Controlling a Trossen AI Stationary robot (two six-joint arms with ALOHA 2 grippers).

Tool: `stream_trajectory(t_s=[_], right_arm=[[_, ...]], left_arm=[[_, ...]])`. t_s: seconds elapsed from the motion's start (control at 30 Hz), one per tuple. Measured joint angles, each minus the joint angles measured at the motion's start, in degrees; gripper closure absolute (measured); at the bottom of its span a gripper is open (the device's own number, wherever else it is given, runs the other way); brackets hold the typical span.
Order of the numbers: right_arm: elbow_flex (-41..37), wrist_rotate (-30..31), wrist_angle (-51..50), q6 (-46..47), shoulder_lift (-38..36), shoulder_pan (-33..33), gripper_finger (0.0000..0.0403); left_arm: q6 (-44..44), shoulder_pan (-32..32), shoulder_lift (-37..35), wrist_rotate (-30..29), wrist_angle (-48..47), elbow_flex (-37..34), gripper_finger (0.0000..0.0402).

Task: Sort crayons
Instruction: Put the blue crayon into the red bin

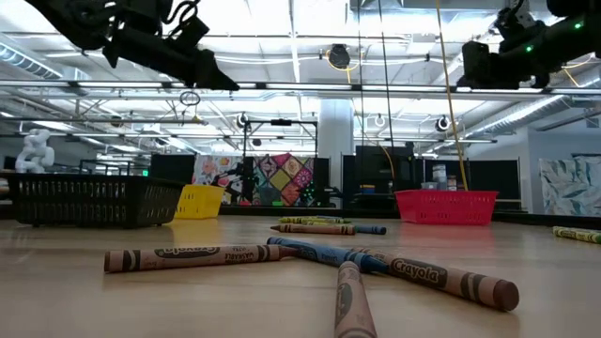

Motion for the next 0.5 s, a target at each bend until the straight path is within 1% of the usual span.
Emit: stream_trajectory(t_s=[0.1,0.2,0.27,0.33,0.43,0.5], right_arm=[[0.81,-3.51,-0.2,-3.38,-0.04,0.13,0.0254],[2.93,-11.26,-1.74,-3.27,-0.06,0.92,0.0254],[4.46,-14.58,-2.96,-2.51,0.66,1.67,0.0254],[6.12,-15.07,-6.28,-2.07,1.63,2.56,0.0254],[8.78,-14.82,-12.53,-1.63,3.28,3.86,0.0254],[10.16,-14.81,-15.49,-0.88,4.45,4.78,0.0254]], left_arm=[[0.17,-1.81,-0.03,0.1,0.1,0.0,0.0322],[0.04,-3.02,-0.04,0.1,-1.56,0.0,0.0322],[0.0,-3.89,-0.02,-0.05,-3.15,0.0,0.0322],[-0.15,-5.13,-0.02,-0.58,-3.97,0.0,0.0322],[-2.83,-6.76,-0.02,-1.25,-3.84,0.0,0.0322],[-2.58,-7.77,-0.04,-1.55,-3.58,0.03,0.0322]])
